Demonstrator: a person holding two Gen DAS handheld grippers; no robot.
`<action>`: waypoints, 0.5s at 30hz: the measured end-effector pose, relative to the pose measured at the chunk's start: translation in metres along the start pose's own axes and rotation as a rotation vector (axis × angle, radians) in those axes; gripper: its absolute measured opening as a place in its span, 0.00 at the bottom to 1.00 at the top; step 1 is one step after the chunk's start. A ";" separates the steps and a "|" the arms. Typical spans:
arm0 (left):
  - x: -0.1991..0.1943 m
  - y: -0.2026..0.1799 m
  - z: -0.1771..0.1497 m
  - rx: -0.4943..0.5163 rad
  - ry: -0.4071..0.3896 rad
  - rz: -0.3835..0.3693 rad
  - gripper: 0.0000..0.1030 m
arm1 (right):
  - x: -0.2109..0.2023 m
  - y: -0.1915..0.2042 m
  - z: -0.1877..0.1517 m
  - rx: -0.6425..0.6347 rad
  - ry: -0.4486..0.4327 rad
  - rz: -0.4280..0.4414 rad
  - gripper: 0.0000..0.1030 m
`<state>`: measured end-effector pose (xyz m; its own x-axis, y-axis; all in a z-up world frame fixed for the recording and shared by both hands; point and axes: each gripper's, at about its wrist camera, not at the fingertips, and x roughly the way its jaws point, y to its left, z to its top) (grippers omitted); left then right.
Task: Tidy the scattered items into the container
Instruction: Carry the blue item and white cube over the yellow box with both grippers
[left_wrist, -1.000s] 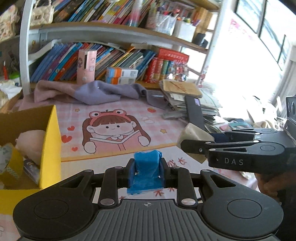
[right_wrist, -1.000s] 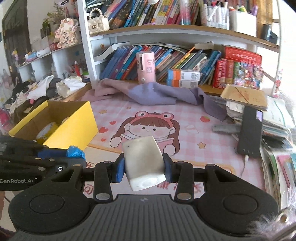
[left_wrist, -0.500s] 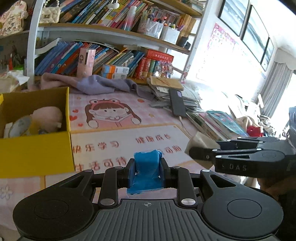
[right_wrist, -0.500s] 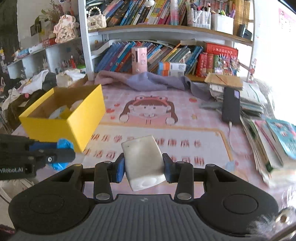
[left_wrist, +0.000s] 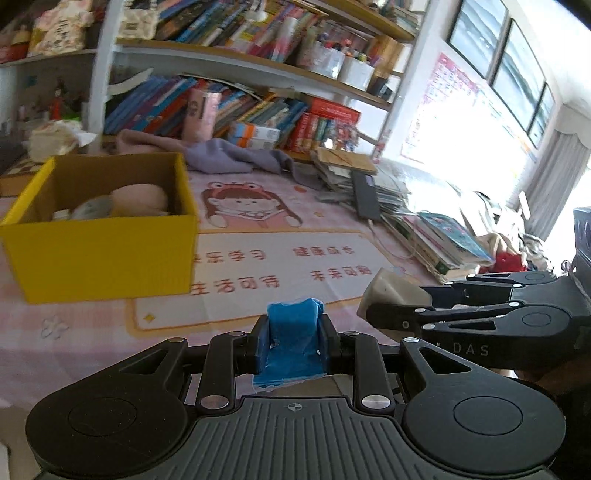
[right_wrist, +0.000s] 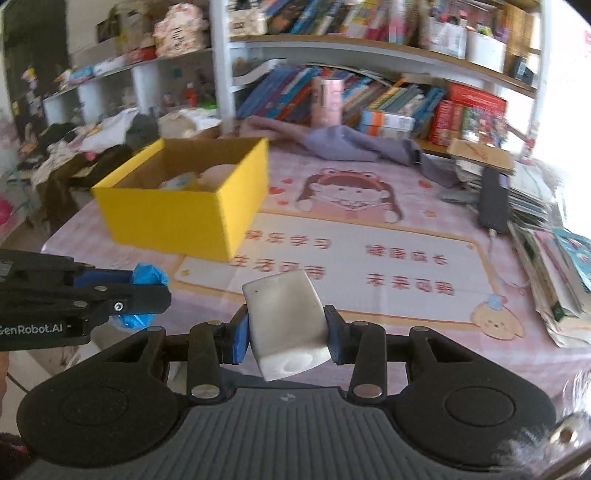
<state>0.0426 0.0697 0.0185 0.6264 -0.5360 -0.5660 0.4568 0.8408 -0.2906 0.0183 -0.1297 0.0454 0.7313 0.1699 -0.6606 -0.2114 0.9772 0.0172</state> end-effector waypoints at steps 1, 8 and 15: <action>-0.004 0.004 -0.002 -0.010 -0.004 0.010 0.24 | 0.001 0.005 0.001 -0.014 0.003 0.013 0.37; -0.028 0.025 -0.011 -0.078 -0.036 0.081 0.24 | 0.011 0.040 0.010 -0.113 0.026 0.094 0.37; -0.047 0.045 -0.014 -0.137 -0.076 0.170 0.24 | 0.024 0.070 0.022 -0.206 0.030 0.184 0.37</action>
<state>0.0250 0.1335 0.0214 0.7350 -0.3859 -0.5575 0.2544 0.9191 -0.3009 0.0348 -0.0543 0.0475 0.6496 0.3355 -0.6823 -0.4685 0.8834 -0.0116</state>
